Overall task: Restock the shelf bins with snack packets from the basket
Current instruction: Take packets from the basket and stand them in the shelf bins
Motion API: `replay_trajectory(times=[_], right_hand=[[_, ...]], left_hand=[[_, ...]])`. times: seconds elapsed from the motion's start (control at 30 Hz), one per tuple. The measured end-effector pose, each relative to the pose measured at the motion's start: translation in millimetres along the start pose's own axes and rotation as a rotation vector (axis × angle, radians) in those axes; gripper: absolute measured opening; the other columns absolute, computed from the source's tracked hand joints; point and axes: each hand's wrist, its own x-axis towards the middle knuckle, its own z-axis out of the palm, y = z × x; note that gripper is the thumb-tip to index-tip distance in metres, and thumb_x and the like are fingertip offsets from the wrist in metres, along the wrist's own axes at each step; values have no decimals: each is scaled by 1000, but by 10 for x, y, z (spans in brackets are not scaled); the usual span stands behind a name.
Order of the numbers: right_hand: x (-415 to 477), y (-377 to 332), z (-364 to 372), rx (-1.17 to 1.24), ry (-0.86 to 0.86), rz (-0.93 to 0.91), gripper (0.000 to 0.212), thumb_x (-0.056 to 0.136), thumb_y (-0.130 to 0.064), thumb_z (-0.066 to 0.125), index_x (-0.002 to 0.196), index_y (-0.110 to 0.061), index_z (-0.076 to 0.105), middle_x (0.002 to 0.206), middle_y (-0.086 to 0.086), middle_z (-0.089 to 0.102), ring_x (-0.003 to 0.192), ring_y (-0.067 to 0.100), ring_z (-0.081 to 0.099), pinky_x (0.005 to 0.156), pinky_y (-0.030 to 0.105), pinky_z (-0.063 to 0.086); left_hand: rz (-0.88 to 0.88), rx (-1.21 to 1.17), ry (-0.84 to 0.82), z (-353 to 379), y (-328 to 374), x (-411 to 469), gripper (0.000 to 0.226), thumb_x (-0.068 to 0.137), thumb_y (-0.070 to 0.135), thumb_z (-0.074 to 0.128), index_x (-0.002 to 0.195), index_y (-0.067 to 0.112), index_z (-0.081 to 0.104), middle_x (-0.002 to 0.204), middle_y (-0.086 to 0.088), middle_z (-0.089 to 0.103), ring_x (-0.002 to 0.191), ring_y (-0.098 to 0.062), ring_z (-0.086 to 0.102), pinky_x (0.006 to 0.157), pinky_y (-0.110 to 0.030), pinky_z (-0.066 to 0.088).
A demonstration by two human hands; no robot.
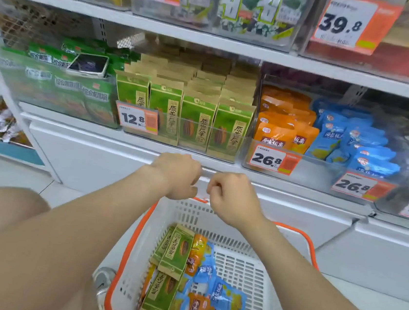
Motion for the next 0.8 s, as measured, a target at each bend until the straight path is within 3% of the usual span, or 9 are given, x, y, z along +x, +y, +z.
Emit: replay_trajectory(times=[0.13,0.23,0.3,0.37,0.47,0.53,0.6,0.67,0.8], right_hand=[[-323,370,690,-65,-384,115,31,84,-11,45,89,-21,74,94,1,75,89,25,68,80,42,60],[-480,474,1143,-111,-552,106,35,91,-4,47,109,-19,73,106,4,73,95,26,67,81,41,59],[-547,441,1363,-160,-644,84,43,92,2,47,122,-19,69,117,7,69,97,27,65,77,36,55],[-504,384,1633,-192,-733,6,51,92,5,50,136,-20,61,130,10,62,106,30,64,81,40,56],[-511,263,1823,-333,-778,-115,76,87,7,64,153,-23,39,146,14,43,116,37,58,74,42,53],[-486,196,1943,-433,-780,-237,84,85,4,71,155,-22,32,156,19,29,130,42,48,88,47,50],[-503,150,2039,-508,-806,-304,77,90,1,68,155,-18,31,164,24,15,136,45,40,103,51,45],[-527,145,2142,-558,-817,-321,72,93,0,64,154,-15,28,166,27,6,138,47,35,105,51,45],[-558,247,2280,-553,-732,-335,73,86,-3,72,146,-14,32,160,23,19,130,44,40,101,49,45]], left_hand=[[56,65,-341,516,88,-50,20,101,32,55,110,19,68,111,-3,65,96,-27,65,81,-37,55],[105,104,-439,785,110,-44,10,103,20,48,98,21,57,99,1,56,89,-22,56,74,-36,48],[128,117,-453,921,103,-44,11,104,15,46,98,23,51,100,-1,53,84,-21,54,73,-35,45],[125,128,-505,1039,24,27,12,103,13,47,97,22,52,100,-2,53,76,-17,52,71,-35,46],[97,162,-487,1082,-17,59,16,101,9,49,105,19,61,93,1,54,72,-15,53,66,-35,48],[92,151,-499,1100,-57,106,16,102,9,48,106,19,59,88,4,50,70,-13,51,65,-34,47],[87,150,-507,1115,-91,146,19,102,9,47,112,20,59,89,5,49,70,-13,52,64,-32,45],[93,141,-506,1122,-114,175,23,104,12,47,119,19,62,94,4,51,73,-14,54,61,-31,43],[96,104,-483,1109,-128,224,20,105,16,46,118,22,61,104,2,58,74,-13,53,59,-31,40]])
